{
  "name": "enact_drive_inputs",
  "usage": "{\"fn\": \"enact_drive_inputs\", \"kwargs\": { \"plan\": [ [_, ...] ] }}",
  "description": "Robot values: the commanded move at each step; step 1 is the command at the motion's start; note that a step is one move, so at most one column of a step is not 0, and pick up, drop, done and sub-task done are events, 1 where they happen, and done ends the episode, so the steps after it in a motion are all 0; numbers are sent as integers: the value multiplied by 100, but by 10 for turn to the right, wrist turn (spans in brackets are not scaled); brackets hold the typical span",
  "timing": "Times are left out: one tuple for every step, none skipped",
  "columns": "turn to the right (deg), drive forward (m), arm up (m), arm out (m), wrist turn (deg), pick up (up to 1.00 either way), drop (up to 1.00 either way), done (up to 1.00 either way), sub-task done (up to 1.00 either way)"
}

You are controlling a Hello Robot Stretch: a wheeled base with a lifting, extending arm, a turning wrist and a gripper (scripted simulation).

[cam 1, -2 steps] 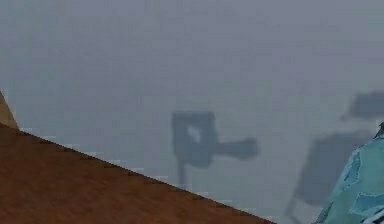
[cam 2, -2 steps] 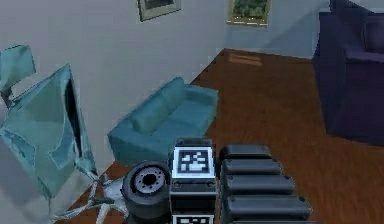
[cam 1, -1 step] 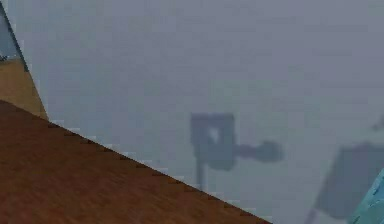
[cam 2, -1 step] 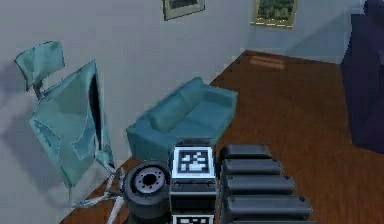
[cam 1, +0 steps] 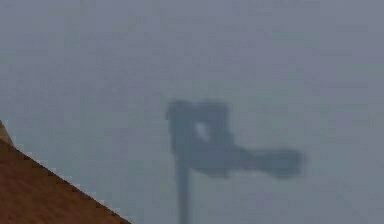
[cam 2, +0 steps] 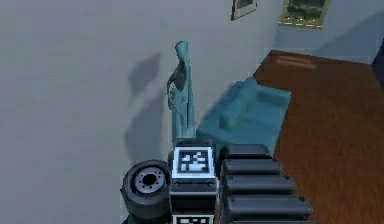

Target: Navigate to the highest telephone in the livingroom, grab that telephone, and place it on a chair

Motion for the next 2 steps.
{"fn": "enact_drive_inputs", "kwargs": {
  "plan": [
    [-450,0,0,0,0,0,0,0,0],
    [-180,0,0,0,0,0,0,0,0]
  ]
}}
